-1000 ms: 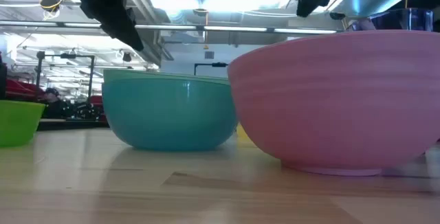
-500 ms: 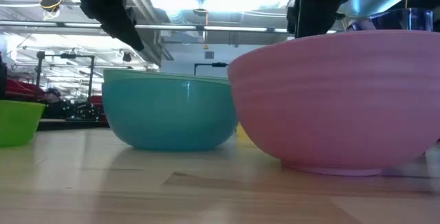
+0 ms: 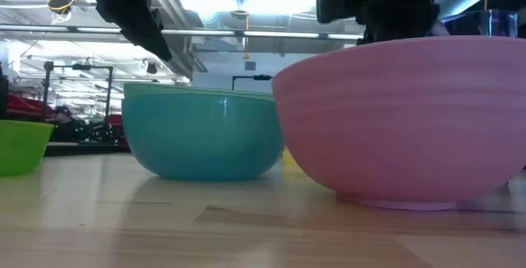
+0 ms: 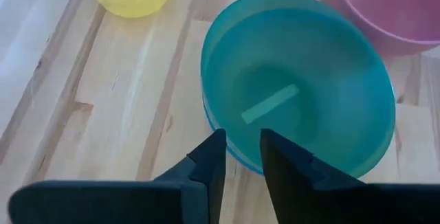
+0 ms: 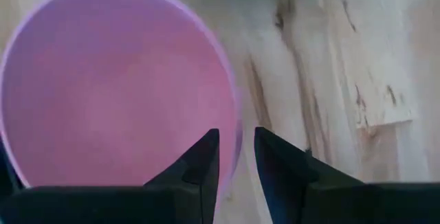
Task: Nest bowls inside each other
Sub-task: Stack the pink bowl on top of the dark green bowl
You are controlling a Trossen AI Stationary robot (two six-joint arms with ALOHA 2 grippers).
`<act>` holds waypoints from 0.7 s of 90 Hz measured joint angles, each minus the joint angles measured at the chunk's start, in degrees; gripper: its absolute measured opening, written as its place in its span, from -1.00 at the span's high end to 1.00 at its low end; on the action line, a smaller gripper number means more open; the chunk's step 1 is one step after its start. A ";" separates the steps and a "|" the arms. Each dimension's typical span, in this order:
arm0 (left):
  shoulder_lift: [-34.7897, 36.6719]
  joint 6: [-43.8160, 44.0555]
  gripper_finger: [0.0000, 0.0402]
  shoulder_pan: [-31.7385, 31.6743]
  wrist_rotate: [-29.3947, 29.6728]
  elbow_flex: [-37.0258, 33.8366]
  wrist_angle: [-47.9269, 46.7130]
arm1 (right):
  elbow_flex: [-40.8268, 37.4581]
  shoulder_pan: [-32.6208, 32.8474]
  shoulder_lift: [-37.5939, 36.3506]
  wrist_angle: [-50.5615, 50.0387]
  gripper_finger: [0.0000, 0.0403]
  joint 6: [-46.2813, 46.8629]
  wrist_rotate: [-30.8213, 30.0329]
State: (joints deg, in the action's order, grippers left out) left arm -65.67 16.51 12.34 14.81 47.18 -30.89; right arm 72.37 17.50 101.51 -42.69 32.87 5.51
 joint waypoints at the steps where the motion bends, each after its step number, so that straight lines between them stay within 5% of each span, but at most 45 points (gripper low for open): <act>1: 0.00 0.00 0.63 0.00 0.00 0.00 0.00 | -0.13 0.00 0.00 0.15 0.61 0.09 0.12; 47: 0.00 -0.02 0.63 0.00 -0.01 0.00 -0.37 | -3.20 0.11 0.00 5.84 0.63 2.67 0.56; 63: 0.00 0.12 0.63 0.00 0.00 0.00 -2.62 | -3.20 0.11 0.00 5.68 0.94 2.65 0.15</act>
State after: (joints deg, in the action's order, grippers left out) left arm -65.67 16.63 12.34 14.81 47.18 -33.51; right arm 69.17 17.61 101.51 -37.00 35.52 5.65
